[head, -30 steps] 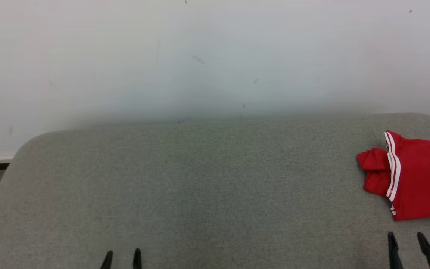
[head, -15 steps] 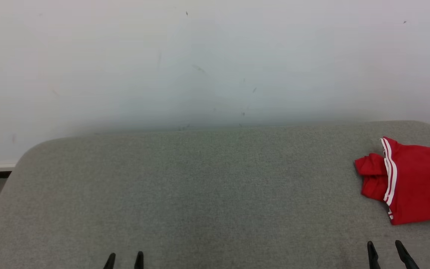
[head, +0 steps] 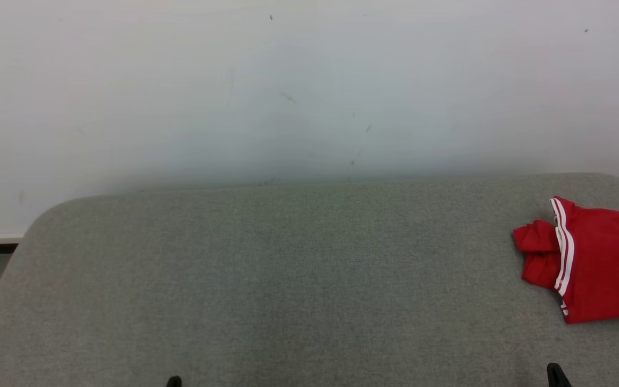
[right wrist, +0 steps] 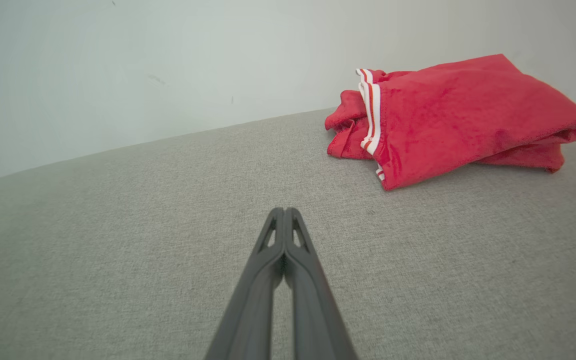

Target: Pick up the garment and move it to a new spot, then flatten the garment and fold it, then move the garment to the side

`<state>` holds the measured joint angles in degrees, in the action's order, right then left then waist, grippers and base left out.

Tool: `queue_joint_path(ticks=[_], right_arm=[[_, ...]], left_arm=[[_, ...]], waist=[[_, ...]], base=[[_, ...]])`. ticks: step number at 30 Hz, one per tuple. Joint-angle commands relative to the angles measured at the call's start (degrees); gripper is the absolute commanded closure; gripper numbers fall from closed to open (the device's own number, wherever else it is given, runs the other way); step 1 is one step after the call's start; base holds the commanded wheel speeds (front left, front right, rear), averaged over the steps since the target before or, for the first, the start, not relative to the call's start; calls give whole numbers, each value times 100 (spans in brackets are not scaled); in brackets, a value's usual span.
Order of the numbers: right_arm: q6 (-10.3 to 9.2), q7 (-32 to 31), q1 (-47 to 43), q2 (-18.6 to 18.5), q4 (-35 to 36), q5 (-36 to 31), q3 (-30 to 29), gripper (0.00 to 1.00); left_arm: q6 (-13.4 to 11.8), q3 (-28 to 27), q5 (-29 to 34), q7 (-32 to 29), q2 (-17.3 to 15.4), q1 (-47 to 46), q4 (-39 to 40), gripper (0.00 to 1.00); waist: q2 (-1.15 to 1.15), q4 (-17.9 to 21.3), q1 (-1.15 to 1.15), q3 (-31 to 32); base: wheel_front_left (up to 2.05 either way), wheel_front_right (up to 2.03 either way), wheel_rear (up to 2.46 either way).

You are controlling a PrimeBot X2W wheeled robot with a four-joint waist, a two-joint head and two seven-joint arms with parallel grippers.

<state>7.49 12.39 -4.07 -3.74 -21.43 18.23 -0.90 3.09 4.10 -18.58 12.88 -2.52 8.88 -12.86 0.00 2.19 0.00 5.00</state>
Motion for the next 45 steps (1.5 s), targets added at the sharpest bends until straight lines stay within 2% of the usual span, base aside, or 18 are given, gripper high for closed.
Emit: queue_joint_path(ticks=[1,25,45], right_arm=[[0,-57,172,-27,128,320,-49,100],[0,-609,440,7,346,2522,-196,100],[0,-973,617,28,467,3897,-302,100]], left_arm=[[45,-66,-317,-64,-13,-189,70,100],[169,-376,-2515,-646,-23,-615,22,100],[251,-573,-3888,-1011,-32,-876,-13,100]], waist=[[0,-4,0,-9],[0,-48,0,-114],[0,-84,0,-197]], base=[[0,0,0],[0,0,0],[0,0,0]])
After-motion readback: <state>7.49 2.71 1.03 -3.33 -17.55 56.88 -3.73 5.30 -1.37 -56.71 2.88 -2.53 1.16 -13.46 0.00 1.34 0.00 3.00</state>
